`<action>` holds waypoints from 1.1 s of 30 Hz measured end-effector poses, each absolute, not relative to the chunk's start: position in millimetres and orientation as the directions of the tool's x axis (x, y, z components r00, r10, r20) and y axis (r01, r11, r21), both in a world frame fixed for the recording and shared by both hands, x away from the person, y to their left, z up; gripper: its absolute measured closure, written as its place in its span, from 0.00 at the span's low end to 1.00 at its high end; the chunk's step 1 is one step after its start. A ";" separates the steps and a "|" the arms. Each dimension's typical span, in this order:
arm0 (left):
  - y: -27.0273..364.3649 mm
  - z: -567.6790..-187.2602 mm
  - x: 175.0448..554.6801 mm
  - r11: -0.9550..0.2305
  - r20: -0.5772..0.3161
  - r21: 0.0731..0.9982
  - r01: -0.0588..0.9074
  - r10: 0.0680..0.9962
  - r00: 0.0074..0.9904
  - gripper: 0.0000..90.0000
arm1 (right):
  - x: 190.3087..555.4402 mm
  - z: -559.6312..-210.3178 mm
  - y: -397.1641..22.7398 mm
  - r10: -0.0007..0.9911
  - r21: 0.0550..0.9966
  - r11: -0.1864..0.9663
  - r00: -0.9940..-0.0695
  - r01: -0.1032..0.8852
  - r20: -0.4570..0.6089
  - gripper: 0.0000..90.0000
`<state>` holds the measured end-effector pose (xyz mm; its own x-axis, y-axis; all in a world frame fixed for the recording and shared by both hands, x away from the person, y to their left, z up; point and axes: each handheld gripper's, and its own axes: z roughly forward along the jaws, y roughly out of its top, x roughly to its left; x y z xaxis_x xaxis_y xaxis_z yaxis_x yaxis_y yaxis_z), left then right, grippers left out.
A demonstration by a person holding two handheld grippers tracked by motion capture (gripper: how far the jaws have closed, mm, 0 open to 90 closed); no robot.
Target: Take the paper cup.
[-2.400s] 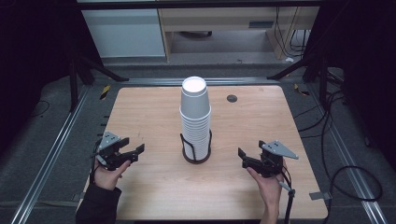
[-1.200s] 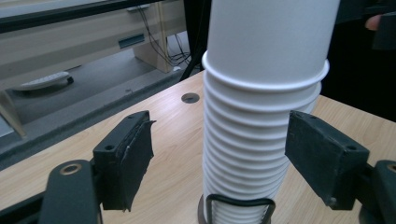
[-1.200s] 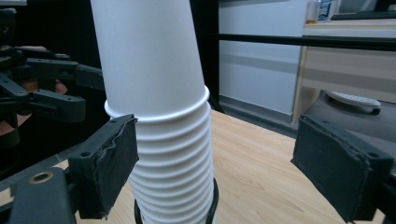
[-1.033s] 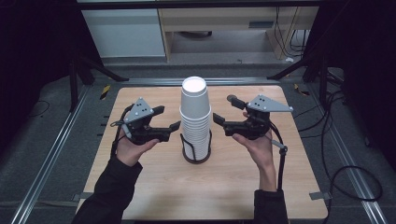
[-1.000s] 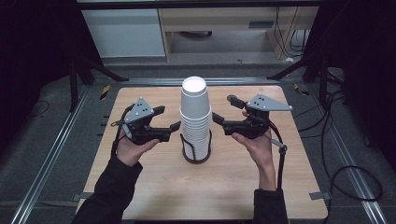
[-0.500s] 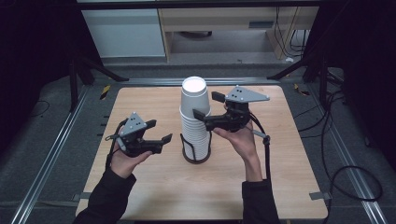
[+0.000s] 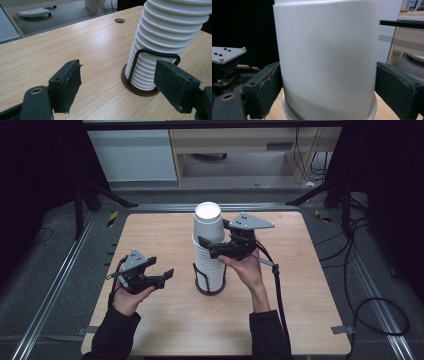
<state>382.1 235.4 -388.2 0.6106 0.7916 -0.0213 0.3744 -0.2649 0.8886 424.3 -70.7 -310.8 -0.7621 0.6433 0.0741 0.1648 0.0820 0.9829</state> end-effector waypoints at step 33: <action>233.8 -402.4 388.5 -0.293 -0.022 0.865 0.408 0.790 0.613 0.23 | 429.2 -315.7 -51.7 0.694 0.983 0.120 -0.720 0.138 0.017 0.13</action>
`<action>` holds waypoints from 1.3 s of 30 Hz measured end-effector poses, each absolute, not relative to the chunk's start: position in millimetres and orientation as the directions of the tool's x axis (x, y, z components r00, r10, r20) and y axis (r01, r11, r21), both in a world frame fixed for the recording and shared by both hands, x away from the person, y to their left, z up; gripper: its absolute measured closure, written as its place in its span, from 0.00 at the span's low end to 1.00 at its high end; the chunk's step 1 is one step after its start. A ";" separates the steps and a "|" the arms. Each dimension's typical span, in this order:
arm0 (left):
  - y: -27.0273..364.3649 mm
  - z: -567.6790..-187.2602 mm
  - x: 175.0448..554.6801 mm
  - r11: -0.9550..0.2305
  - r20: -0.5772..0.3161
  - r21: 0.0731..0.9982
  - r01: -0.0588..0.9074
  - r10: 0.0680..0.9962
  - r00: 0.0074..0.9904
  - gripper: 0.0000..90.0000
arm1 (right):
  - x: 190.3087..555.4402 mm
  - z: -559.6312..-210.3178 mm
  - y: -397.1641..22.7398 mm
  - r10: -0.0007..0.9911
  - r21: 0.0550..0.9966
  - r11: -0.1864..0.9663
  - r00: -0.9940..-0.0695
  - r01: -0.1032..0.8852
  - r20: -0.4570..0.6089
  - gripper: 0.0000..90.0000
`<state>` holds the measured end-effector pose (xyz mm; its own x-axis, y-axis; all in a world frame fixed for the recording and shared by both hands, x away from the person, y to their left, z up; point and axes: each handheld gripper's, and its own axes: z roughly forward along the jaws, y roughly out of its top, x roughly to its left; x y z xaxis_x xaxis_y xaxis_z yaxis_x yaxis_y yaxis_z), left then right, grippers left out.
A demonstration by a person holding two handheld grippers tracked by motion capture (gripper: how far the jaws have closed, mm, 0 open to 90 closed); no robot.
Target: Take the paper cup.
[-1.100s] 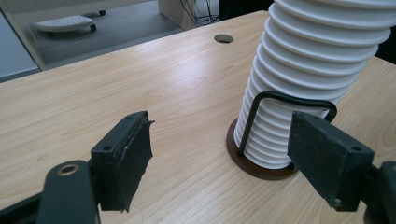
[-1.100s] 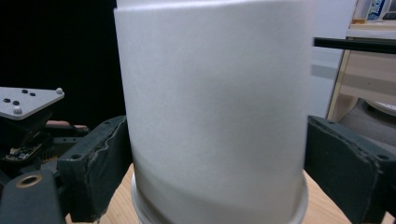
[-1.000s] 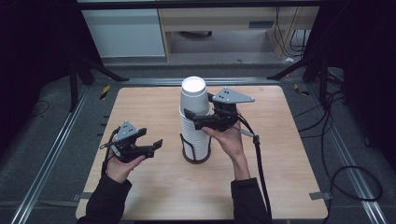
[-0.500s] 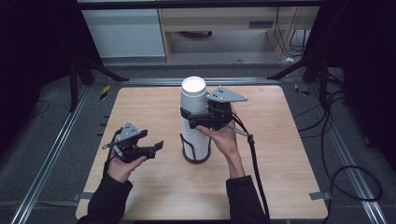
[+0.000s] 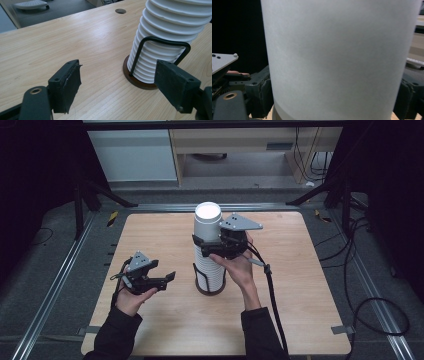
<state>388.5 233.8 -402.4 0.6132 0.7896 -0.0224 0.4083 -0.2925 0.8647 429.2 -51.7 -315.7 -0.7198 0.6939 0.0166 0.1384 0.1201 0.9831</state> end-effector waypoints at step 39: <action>239.6 -399.4 387.2 -0.286 -0.022 0.868 0.405 0.793 0.609 0.23 | 409.0 -253.7 -80.0 0.672 1.000 0.020 -0.740 -0.009 -0.020 0.15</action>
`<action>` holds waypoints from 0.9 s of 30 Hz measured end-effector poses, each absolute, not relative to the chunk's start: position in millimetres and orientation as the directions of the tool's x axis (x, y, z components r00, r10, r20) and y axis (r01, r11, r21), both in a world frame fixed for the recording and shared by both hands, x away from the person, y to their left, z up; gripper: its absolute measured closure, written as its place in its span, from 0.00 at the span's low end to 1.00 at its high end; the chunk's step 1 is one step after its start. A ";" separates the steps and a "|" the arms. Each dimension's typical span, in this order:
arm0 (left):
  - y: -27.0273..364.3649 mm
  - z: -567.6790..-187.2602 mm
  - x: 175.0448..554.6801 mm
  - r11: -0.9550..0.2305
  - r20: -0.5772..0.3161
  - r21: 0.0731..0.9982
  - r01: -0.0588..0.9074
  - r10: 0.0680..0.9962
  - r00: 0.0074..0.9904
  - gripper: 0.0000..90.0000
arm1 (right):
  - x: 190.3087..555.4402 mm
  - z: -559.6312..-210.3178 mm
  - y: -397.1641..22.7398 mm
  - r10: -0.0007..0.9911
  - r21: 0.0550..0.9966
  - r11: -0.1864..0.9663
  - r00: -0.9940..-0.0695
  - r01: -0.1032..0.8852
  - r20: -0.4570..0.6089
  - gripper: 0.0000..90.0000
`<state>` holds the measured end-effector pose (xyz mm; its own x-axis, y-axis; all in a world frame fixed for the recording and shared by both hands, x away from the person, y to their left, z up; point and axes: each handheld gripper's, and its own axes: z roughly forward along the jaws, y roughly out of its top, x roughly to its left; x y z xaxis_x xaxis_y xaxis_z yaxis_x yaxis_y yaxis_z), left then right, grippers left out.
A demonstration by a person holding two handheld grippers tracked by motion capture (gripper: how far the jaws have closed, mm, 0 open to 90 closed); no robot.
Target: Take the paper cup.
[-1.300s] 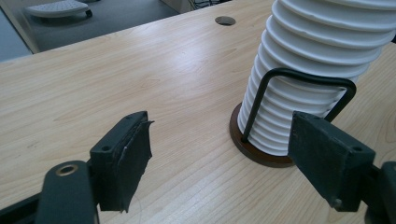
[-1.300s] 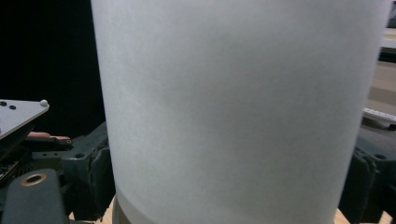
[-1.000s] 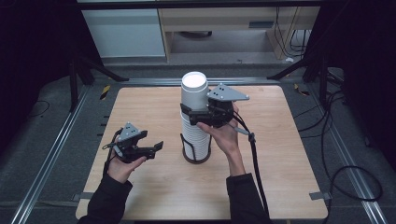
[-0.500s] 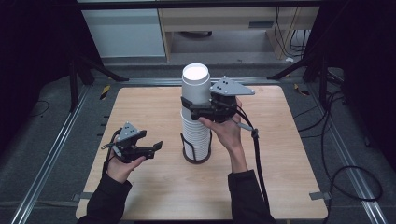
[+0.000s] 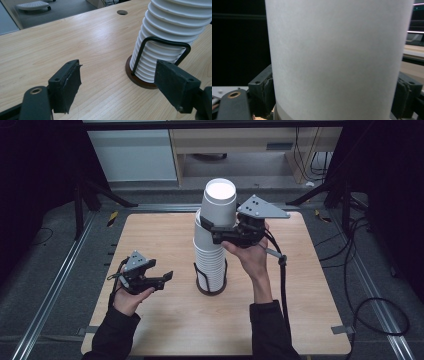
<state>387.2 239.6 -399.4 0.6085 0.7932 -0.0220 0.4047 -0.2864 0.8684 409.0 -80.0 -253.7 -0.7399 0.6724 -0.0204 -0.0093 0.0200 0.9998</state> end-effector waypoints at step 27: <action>245.4 -398.4 382.8 -0.290 -0.021 0.868 0.404 0.791 0.611 0.23 | 363.5 -293.0 -151.2 0.719 0.996 0.094 -0.691 -0.005 -0.071 0.16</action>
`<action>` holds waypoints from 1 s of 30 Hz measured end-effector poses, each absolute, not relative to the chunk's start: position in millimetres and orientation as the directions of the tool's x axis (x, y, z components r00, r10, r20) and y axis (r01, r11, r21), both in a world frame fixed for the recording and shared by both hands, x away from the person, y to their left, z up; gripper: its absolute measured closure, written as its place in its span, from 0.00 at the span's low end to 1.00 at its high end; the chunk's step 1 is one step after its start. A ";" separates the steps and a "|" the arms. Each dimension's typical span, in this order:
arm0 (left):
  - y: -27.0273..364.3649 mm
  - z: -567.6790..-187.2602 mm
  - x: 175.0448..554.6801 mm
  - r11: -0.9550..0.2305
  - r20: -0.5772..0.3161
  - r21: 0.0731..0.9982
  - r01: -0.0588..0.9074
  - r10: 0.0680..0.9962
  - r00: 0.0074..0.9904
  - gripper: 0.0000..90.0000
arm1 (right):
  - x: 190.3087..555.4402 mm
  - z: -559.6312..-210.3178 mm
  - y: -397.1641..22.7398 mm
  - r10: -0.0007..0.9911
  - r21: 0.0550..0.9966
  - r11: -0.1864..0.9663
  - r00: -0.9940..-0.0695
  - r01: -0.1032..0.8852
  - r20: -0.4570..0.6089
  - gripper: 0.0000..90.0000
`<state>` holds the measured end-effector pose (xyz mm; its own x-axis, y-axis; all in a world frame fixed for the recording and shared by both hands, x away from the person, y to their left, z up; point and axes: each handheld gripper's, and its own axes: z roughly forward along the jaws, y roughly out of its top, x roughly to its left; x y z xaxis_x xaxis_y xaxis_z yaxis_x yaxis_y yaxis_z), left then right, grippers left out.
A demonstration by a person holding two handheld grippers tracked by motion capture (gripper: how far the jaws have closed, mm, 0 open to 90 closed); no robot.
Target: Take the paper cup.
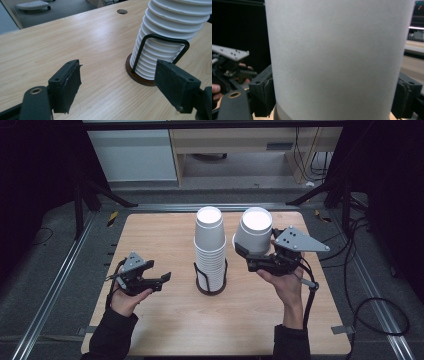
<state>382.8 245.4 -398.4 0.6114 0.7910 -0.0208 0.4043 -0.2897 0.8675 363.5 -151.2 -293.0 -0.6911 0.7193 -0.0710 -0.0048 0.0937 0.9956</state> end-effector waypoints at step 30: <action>249.6 -397.2 372.9 -0.329 -0.008 0.861 0.388 0.754 0.657 0.23 | 347.9 -383.3 -141.0 0.510 0.961 0.252 -0.859 0.110 -0.035 0.15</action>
